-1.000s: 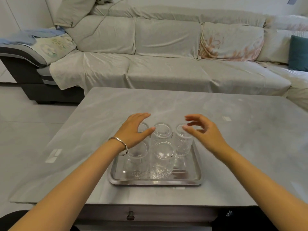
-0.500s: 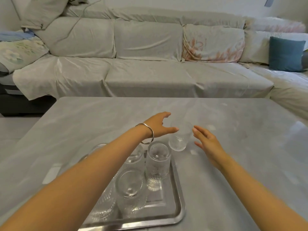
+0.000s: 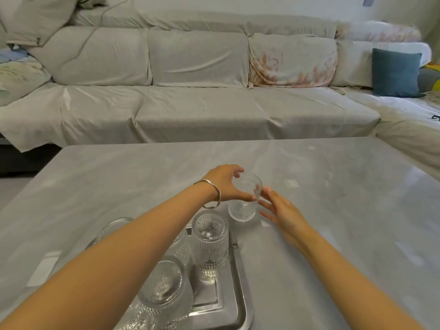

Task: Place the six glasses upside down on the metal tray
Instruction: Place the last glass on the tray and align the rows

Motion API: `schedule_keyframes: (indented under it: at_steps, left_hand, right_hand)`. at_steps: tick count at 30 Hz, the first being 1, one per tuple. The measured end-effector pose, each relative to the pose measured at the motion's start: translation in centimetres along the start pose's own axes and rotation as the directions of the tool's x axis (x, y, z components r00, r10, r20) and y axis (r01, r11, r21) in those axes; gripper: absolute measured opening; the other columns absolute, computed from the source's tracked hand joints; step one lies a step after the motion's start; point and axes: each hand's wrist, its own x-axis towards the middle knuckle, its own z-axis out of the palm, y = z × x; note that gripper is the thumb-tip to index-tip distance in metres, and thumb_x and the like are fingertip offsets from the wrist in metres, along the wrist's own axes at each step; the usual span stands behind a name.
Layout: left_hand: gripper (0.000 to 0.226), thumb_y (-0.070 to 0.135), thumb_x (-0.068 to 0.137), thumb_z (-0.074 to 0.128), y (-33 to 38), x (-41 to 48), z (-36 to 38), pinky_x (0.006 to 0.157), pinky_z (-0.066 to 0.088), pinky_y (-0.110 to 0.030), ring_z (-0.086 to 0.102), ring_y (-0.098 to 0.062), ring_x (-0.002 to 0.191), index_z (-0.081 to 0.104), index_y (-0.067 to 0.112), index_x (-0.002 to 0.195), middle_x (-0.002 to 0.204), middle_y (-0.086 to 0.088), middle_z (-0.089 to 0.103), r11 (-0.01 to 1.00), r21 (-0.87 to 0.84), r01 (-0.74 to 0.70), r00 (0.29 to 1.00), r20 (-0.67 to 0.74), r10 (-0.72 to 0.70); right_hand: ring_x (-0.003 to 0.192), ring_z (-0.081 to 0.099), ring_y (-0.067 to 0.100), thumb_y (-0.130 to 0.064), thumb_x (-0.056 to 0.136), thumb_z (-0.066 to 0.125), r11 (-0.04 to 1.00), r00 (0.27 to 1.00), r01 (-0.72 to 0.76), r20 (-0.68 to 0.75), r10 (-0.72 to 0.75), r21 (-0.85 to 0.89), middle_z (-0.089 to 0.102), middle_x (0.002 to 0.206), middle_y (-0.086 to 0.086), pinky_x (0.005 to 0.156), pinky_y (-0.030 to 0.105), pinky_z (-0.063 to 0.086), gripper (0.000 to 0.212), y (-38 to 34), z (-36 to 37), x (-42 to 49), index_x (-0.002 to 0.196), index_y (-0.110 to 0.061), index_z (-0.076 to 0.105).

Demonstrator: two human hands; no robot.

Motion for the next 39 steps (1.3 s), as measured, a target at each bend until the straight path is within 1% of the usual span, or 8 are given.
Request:
schedule_keyframes:
  at_steps: [4,8,15,18,23,31,36,39]
  left_hand:
    - [0.086,0.056,0.057,0.076,0.5,-1.9,-2.2,0.091,0.051,-0.034,0.061,-0.017,0.101,0.048,0.022,0.13,0.123,0.001,0.059,0.952,-0.305,-0.025,0.989,-0.147,-0.021]
    - [0.083,0.05,0.054,0.078,2.1,-5.0,-5.2,0.071,0.058,-0.024,0.062,-0.012,0.104,0.053,0.02,0.127,0.12,-0.002,0.06,0.762,-0.641,-0.09,0.983,-0.182,-0.037]
    - [0.074,0.041,0.054,0.075,3.0,-11.8,-7.9,0.079,0.057,-0.03,0.059,-0.016,0.112,0.051,0.025,0.122,0.123,0.002,0.056,0.605,-0.783,-0.141,0.984,-0.176,0.002]
    - [0.074,0.044,0.056,0.075,2.5,-14.5,-8.0,0.082,0.057,-0.03,0.065,-0.014,0.104,0.048,0.028,0.124,0.125,0.005,0.056,0.666,-0.728,-0.165,0.979,-0.202,0.023]
    - [0.072,0.052,0.056,0.076,1.2,-18.0,-7.7,0.083,0.054,-0.022,0.065,-0.005,0.1,0.046,0.042,0.12,0.122,0.02,0.054,0.75,-0.634,-0.19,0.973,-0.224,0.058]
    - [0.083,0.064,0.067,0.062,-3.3,-22.2,-4.9,0.107,0.03,-0.029,0.038,-0.011,0.132,0.034,0.033,0.138,0.145,0.008,0.04,0.987,-0.161,0.001,0.991,-0.133,-0.023]
    - [0.078,0.065,0.079,0.048,-5.4,-22.5,-2.9,0.117,0.009,-0.048,0.014,-0.02,0.144,0.023,0.03,0.143,0.156,0.005,0.021,0.962,0.26,0.084,0.995,-0.082,-0.065]
    - [0.078,0.069,0.079,0.039,-6.1,-22.5,-2.1,0.117,0.001,-0.05,0.005,-0.019,0.145,0.019,0.032,0.145,0.157,0.008,0.013,0.942,0.313,0.118,0.993,-0.06,-0.104]
  right_hand:
    - [0.115,0.056,0.001,-0.042,0.095,0.04,0.995,0.995,0.096,0.037,-0.096,0.006,0.06,0.126,-0.015,0.096,0.027,0.043,0.029,-2.3,0.0,-1.4,0.117,-0.038,0.058]
    - [0.117,0.058,0.017,-0.051,0.082,0.05,0.987,0.989,0.107,0.088,-0.118,0.119,0.063,0.127,-0.002,0.103,0.039,0.042,0.047,-5.0,0.5,-3.0,0.124,-0.029,0.054]
    - [0.109,0.064,0.028,-0.044,0.076,0.062,0.939,0.976,0.104,0.146,-0.159,0.327,0.068,0.118,0.01,0.081,0.033,0.057,0.039,-9.1,3.0,-7.1,0.109,-0.024,0.067]
    - [0.105,0.066,0.024,-0.043,0.075,0.064,0.953,0.97,0.157,0.142,-0.198,0.257,0.072,0.111,0.005,0.076,0.027,0.057,0.033,-10.0,3.6,-8.9,0.101,-0.024,0.072]
    - [0.101,0.068,0.019,-0.042,0.064,0.071,0.964,0.957,0.243,0.134,-0.256,0.109,0.073,0.108,0.004,0.074,0.023,0.056,0.06,-11.4,4.4,-11.6,0.117,-0.015,0.062]
    - [0.093,0.063,0.004,-0.055,0.047,0.077,0.844,0.933,0.36,0.156,-0.325,-0.397,0.06,0.11,-0.016,0.062,0.008,0.05,0.078,-12.2,4.2,-15.4,0.119,-0.033,0.056]
    - [0.098,0.058,0.008,-0.051,0.055,0.08,0.699,0.934,0.348,0.17,-0.313,-0.625,0.059,0.116,-0.011,0.069,0.014,0.048,0.078,-9.9,3.7,-16.0,0.125,-0.029,0.055]
    - [0.103,0.057,0.013,-0.047,0.058,0.082,0.676,0.946,0.318,0.176,-0.273,-0.665,0.059,0.122,-0.007,0.079,0.023,0.05,0.078,-7.8,4.0,-15.8,0.127,-0.026,0.053]
